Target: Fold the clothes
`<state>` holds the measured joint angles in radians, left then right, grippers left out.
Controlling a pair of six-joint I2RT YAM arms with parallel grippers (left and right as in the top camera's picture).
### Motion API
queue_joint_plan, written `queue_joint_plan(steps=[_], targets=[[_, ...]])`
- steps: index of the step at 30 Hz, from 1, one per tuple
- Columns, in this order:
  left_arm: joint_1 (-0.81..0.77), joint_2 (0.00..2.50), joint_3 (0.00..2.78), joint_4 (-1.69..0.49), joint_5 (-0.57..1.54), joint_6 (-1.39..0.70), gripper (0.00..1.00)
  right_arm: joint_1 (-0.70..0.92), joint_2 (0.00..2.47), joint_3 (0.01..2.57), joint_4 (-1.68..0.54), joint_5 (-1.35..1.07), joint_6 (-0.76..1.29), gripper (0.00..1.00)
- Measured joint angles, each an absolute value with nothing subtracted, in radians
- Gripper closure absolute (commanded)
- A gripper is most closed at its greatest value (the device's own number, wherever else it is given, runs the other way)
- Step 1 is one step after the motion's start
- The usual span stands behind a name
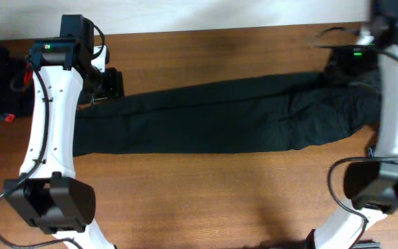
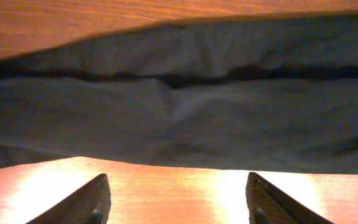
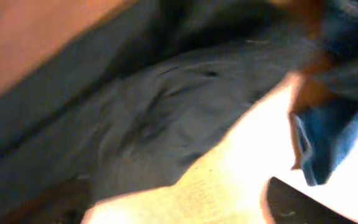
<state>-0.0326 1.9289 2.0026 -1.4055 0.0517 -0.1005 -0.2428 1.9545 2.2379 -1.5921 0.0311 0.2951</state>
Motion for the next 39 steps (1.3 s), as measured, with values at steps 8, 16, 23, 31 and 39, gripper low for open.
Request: queue_joint_plan(steps=[8, 16, 23, 31, 39], targets=[[-0.042, 1.974, 1.999, -1.404, 0.109, -0.102, 0.5, -0.447, 1.987, 2.228, -1.586, 0.014, 0.428, 0.0], [-0.103, 1.975, 1.999, -1.401, 0.116, -0.102, 0.5, -0.476, 2.06, 2.225, -1.502, -0.062, 0.472, 0.07], [-0.128, 1.975, 1.999, -1.402, 0.116, -0.102, 0.49, -0.453, 2.112, 2.225, -1.472, -0.069, 0.581, 0.1], [-0.128, 1.975, 1.999, -1.415, 0.116, -0.086, 0.49, -0.446, 2.182, 2.225, -1.46, -0.069, 0.678, 0.21], [-0.128, 1.975, 1.999, -1.425, 0.116, -0.072, 0.49, -0.439, 2.229, 2.225, -1.447, -0.07, 0.735, 0.29]])
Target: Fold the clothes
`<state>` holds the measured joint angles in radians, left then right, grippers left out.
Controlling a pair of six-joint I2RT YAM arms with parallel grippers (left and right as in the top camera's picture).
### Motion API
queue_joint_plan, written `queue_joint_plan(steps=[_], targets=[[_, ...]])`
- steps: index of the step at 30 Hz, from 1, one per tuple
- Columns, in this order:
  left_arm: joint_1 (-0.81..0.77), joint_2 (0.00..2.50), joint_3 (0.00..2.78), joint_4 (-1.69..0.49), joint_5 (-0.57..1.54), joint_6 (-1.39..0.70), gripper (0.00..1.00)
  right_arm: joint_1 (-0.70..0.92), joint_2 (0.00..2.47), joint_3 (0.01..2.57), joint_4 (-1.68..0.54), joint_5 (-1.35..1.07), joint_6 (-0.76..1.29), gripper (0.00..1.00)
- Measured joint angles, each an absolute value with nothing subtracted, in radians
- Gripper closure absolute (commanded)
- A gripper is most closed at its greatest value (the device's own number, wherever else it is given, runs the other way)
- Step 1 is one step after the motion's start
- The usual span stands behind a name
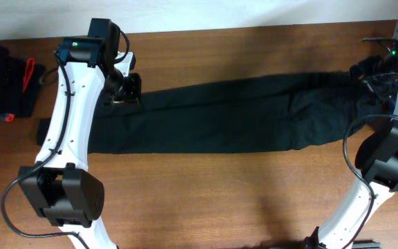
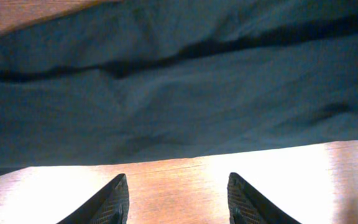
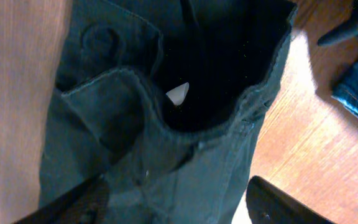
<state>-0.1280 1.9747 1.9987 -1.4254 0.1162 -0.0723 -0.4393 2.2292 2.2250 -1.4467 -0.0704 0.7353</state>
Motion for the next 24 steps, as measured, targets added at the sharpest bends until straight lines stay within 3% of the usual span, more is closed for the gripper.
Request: queue_joint_plan(steps=[10, 11, 12, 15, 19, 24], targets=[[-0.128, 1.975, 1.999, -1.428, 0.116, -0.071, 0.49, -0.439, 2.243, 2.225, -1.419, -0.073, 0.839, 0.28], [-0.128, 1.975, 1.999, -1.428, 0.116, -0.071, 0.49, -0.439, 2.244, 2.225, -1.411, -0.073, 0.844, 0.2], [-0.128, 1.975, 1.999, -1.428, 0.116, -0.071, 0.49, -0.439, 2.245, 2.225, -1.406, -0.073, 0.855, 0.01], [-0.128, 1.975, 1.999, -1.428, 0.116, -0.071, 0.49, -0.439, 2.246, 2.225, -1.4, -0.073, 0.863, 0.01], [-0.128, 1.975, 1.999, -1.428, 0.116, -0.071, 0.49, -0.439, 2.246, 2.225, -1.398, -0.073, 0.863, 0.36], [-0.128, 1.975, 1.999, -1.428, 0.116, -0.071, 0.49, -0.439, 2.246, 2.225, -1.4, -0.074, 0.872, 0.43]])
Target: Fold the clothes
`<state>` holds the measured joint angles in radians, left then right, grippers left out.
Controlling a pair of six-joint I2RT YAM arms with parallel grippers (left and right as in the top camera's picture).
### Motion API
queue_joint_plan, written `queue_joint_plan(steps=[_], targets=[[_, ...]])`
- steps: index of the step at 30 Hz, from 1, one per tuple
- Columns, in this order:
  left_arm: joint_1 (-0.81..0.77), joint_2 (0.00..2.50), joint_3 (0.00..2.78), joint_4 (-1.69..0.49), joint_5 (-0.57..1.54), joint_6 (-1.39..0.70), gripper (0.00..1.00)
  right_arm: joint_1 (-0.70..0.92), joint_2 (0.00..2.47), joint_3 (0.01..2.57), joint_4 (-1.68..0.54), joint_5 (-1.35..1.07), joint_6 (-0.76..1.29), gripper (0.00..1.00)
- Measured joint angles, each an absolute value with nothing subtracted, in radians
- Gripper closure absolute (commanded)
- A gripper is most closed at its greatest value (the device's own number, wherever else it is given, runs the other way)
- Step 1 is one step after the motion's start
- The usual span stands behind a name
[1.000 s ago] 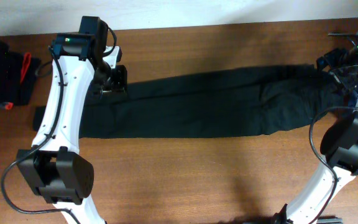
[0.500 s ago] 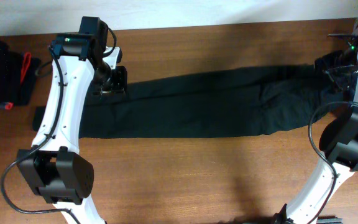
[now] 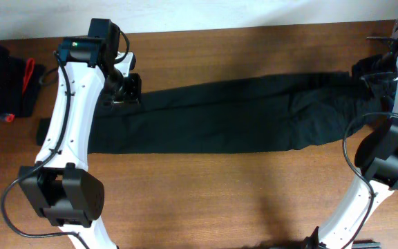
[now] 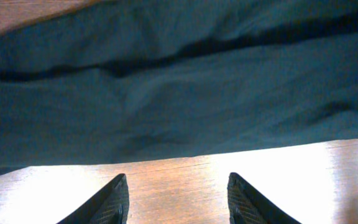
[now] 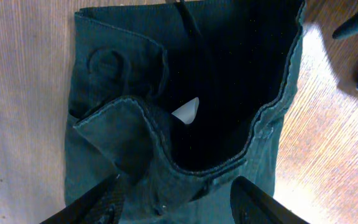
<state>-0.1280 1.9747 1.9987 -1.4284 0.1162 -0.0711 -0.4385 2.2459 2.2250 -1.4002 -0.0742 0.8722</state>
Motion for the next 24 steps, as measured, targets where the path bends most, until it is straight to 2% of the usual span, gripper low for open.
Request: queue_joint_plan(steps=[3, 8, 10, 12, 15, 17, 24], targets=[[-0.128, 1.975, 1.999, -1.428, 0.116, -0.071, 0.49, -0.439, 2.246, 2.225, -1.406, -0.079, 0.873, 0.55], [-0.128, 1.975, 1.999, -1.428, 0.115, -0.071, 0.49, -0.439, 2.254, 2.225, -1.414, -0.081, 0.879, 0.54], [-0.128, 1.975, 1.999, -1.428, 0.115, -0.071, 0.49, -0.439, 2.265, 2.225, -1.417, -0.086, 0.879, 0.65], [-0.128, 1.975, 1.999, -1.428, 0.115, -0.071, 0.49, -0.439, 2.279, 2.225, -1.42, -0.089, 0.871, 0.83], [-0.128, 1.975, 1.999, -1.428, 0.114, -0.071, 0.49, -0.439, 2.288, 2.224, -1.421, -0.093, 0.87, 0.89], [-0.128, 1.975, 1.999, -1.428, 0.113, -0.071, 0.48, -0.439, 2.288, 2.224, -1.421, -0.093, 0.865, 0.96], [-0.128, 1.975, 1.999, -1.428, 0.112, -0.071, 0.48, -0.439, 2.288, 2.224, -1.43, -0.092, 0.864, 0.96]])
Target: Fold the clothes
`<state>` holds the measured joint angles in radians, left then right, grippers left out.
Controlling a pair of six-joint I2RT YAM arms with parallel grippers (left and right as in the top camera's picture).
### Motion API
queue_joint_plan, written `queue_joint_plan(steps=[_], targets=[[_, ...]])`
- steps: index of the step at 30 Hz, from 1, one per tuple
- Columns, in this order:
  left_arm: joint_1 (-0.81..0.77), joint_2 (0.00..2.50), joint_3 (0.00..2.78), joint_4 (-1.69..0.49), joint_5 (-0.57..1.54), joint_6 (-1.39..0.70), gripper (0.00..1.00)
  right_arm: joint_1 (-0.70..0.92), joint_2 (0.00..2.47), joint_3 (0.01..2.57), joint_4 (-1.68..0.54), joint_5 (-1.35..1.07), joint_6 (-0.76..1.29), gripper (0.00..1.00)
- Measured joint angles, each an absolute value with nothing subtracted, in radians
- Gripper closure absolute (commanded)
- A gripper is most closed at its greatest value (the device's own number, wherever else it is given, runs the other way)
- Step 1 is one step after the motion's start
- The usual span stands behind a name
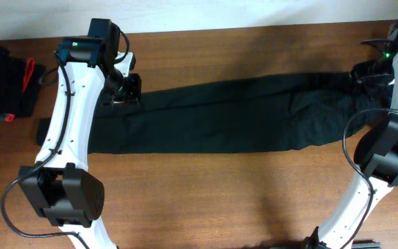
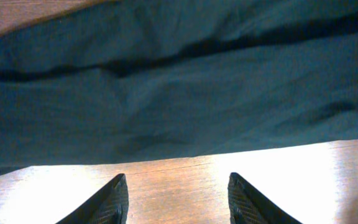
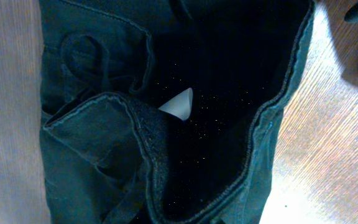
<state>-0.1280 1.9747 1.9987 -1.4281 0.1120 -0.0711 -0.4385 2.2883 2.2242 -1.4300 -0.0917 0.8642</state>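
Dark trousers (image 1: pixel 220 114) lie flat across the table, leg ends at the left and waist at the right. My left gripper (image 1: pixel 121 90) hovers at the far edge of the legs near the hem end. In the left wrist view it (image 2: pixel 176 180) is open over bare wood, with the cloth (image 2: pixel 179 93) just ahead of the fingertips. My right gripper (image 1: pixel 370 72) is over the waist. The right wrist view is filled by the gaping waistband (image 3: pixel 148 130) and a white label (image 3: pixel 178 104) inside; its fingers do not show.
A black bundle with a red strap (image 1: pixel 2 76) lies at the table's far left. Blue denim shows at the right edge of the right wrist view, beside the waist. Both arms' bases stand along the near side.
The right wrist view has drawn closer to the waistband opening, and the fingertips seen at its lower edge are now out of frame. The left gripper and the trousers have not moved.
First my left gripper was open at the leg ends and the right wrist view was a blur over the waist. Later the left gripper sat slightly further right, still open, and the right gripper was open above the gaping waistband. It has since come closer to it.
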Motion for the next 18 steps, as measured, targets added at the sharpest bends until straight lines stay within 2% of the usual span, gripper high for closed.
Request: queue_joint_plan(steps=[9, 18], targets=[[-0.128, 1.975, 1.999, -1.427, 0.112, -0.071, 0.48, -0.437, 2.288, 2.245, -1.445, -0.11, 0.865, 0.96], [-0.128, 1.975, 1.999, -1.427, 0.112, -0.071, 0.48, -0.404, 2.288, 2.385, -1.473, -0.165, 0.895, 0.96]])
